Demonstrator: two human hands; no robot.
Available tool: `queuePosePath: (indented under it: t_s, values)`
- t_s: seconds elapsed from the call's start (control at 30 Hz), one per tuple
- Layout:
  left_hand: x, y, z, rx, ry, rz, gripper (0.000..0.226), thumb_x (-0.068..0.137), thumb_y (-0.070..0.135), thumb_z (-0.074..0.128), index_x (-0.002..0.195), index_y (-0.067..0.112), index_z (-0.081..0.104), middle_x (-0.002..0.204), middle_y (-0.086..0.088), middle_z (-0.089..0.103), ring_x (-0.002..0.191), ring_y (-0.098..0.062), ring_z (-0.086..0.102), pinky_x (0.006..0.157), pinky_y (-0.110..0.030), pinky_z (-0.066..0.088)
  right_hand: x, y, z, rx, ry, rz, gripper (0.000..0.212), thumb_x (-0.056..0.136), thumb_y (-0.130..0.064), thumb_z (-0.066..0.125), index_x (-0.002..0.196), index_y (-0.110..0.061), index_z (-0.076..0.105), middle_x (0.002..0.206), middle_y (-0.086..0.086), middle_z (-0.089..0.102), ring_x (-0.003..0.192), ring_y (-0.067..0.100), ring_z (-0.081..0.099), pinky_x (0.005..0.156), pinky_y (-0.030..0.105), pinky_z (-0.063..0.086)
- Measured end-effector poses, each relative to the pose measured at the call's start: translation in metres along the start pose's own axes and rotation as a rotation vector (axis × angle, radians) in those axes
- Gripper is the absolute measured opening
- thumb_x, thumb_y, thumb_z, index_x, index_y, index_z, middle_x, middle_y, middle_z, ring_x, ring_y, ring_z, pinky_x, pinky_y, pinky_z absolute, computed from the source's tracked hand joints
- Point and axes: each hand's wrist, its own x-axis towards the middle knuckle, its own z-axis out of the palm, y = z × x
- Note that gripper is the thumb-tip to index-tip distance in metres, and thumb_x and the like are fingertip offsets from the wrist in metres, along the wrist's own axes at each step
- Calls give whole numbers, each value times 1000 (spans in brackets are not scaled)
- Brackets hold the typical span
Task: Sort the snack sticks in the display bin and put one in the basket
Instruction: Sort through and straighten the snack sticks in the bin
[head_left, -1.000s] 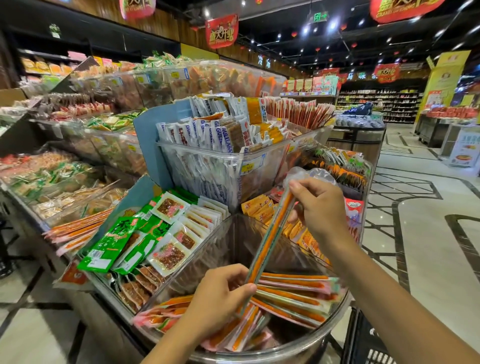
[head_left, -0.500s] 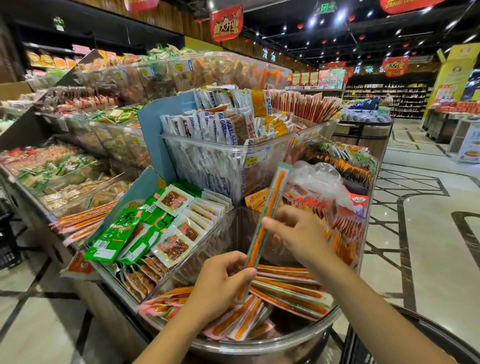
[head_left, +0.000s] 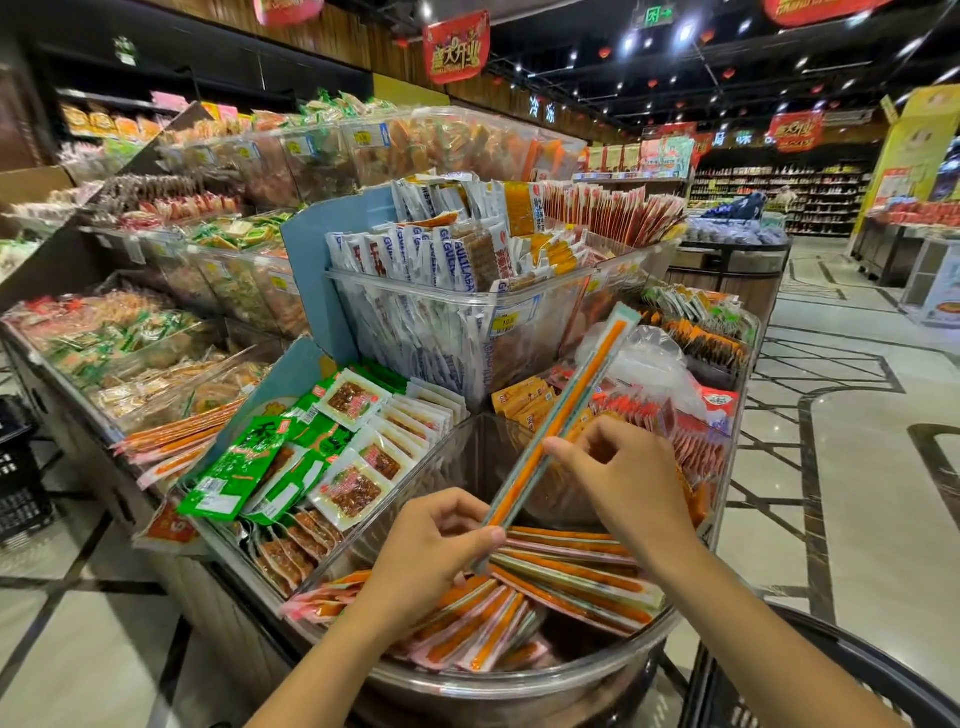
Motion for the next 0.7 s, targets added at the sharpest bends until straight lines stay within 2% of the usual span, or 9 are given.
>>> queuePosePath:
  t_s: [0.07,0.13,0.23,0.3,0.37,0.47,0.5,0.57,0.7]
  values:
    - [0,5,-4,-8,32,31,7,86,10,78,85,15,74,73,-7,72,63,-19,67,49,-20,46,-1,-2,-5,-95,50,-234,23,85,-33,78,77,-21,60,75,-10,58,63,9,54,60,32,50]
    - [3,11,-12,10,48,68,6,85,8,78,85,14,76,71,-7,71,61,-15,63,51,-17,45,0,-7,-10,-219,-11,-419,22,85,-27,79,99,-21,64,101,-7,56,65,8,53,58,32,53]
    - [6,22,-27,70,89,97,11,83,13,80,82,24,78,69,3,69,62,-7,60,55,-18,45,8,-11,-15,-390,-197,-412,38,89,-38,73,125,-28,64,120,-8,55,76,8,55,65,32,54]
    - [7,31,-38,52,99,98,12,82,14,81,82,26,78,67,5,67,60,-7,60,54,-18,46,15,-12,-18,-403,-344,-371,31,92,-44,68,120,-32,69,111,-13,62,90,9,59,76,35,55]
    - [7,44,-46,-5,84,109,6,80,14,81,83,18,77,67,1,68,58,-13,60,52,-22,47,18,-13,-19,-320,-432,-344,22,91,-39,71,112,-32,74,100,-15,67,91,6,59,80,36,54]
    - [13,61,-53,-65,139,192,20,77,13,80,86,-2,72,66,-5,66,58,-14,57,52,-23,46,16,-18,-16,-157,-412,-241,10,90,-28,75,98,-24,74,78,-21,60,73,-8,54,67,11,39]
    - [15,67,-53,-92,168,208,17,79,12,78,87,-1,72,68,-9,67,59,-14,58,53,-25,46,15,-20,-14,-110,-392,-203,6,90,-26,75,94,-23,71,72,-20,57,68,-9,53,62,10,36]
    - [20,72,-53,-121,211,217,7,83,10,77,88,6,74,78,-17,70,64,-17,61,54,-30,47,15,-21,-11,-2,-345,-125,10,91,-24,74,87,-23,64,72,-12,59,64,-1,55,60,13,39]
    - [16,60,-35,30,132,165,7,86,12,77,93,13,76,79,-3,74,68,-12,67,58,-26,53,17,-20,-13,358,-311,108,12,92,-15,71,88,-9,61,79,7,71,60,25,67,58,33,56]
